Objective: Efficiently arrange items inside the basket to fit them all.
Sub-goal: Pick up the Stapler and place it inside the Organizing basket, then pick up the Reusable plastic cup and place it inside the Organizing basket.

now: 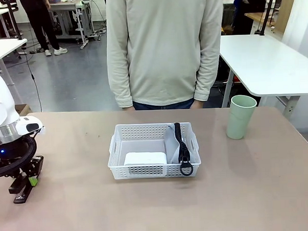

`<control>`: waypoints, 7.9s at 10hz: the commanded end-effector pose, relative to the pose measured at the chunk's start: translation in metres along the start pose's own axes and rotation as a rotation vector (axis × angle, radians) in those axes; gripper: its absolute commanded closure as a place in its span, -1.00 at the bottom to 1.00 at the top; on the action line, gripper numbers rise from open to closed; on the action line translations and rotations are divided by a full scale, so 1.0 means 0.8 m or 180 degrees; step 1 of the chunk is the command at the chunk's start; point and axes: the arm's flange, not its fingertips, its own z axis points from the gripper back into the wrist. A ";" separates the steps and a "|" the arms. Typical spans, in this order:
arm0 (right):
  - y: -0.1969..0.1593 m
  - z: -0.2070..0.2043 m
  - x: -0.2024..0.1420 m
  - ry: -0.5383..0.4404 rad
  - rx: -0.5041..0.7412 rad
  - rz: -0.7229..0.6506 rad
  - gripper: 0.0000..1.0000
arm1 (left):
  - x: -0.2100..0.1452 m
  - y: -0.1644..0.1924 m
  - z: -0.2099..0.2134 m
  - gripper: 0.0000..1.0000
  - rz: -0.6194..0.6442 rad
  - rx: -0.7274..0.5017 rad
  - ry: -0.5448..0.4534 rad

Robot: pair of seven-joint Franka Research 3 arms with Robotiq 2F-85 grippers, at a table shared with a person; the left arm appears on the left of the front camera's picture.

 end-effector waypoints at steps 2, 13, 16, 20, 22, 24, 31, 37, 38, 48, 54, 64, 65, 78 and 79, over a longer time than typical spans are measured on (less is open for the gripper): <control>0.000 -0.001 0.001 -0.0036 0.0075 0.0087 -1.00 | -0.010 0.010 0.025 1.00 0.0101 -0.0022 -0.0079; 0.000 -0.001 0.001 -0.0036 0.0075 0.0087 -1.00 | -0.056 0.087 0.273 1.00 0.0015 -0.0828 -0.1023; 0.000 -0.001 0.001 -0.0036 0.0075 0.0087 -1.00 | -0.046 0.068 0.288 0.28 -0.0108 -0.0674 -0.1156; 0.000 -0.001 0.001 -0.0036 0.0075 0.0087 -1.00 | 0.088 -0.094 0.387 0.28 -0.1974 0.0036 -0.1519; 0.000 -0.001 0.001 -0.0036 0.0075 0.0087 -1.00 | 0.127 -0.202 0.383 0.28 -0.2880 0.0170 -0.1432; 0.000 -0.001 0.001 -0.0036 0.0075 0.0087 -1.00 | 0.136 -0.287 0.349 0.28 -0.3380 0.0183 -0.1273; 0.000 -0.001 0.001 -0.0036 0.0075 0.0087 -1.00 | 0.093 -0.437 0.159 0.28 -0.3746 -0.0036 -0.0922; 0.000 -0.001 0.001 -0.0036 0.0075 0.0087 -1.00 | 0.092 -0.447 0.127 0.28 -0.3887 -0.0090 -0.0744; 0.000 -0.001 0.001 -0.0036 0.0075 0.0087 -1.00 | 0.092 -0.447 0.127 0.28 -0.3887 -0.0090 -0.0744; 0.000 -0.001 0.001 -0.0036 0.0075 0.0087 -1.00 | 0.137 -0.480 0.066 0.28 -0.3782 0.0113 -0.0577; 0.000 -0.001 0.001 -0.0036 0.0075 0.0087 -1.00 | 0.140 -0.477 0.063 -1.00 -0.3778 0.0162 -0.0522; 0.000 -0.001 0.001 -0.0036 0.0075 0.0087 -1.00 | 0.061 -0.279 0.220 -1.00 -0.3146 -0.0543 -0.1095; 0.000 -0.001 0.001 -0.0036 0.0075 0.0087 -1.00 | 0.047 -0.224 0.231 -1.00 -0.2910 -0.0751 -0.1178; 0.000 -0.001 0.001 -0.0036 0.0075 0.0087 -1.00 | -0.066 0.142 0.181 -1.00 -0.1420 -0.2928 -0.1788; 0.000 -0.001 0.001 -0.0036 0.0075 0.0087 -1.00 | -0.066 0.142 0.181 -1.00 -0.1420 -0.2928 -0.1788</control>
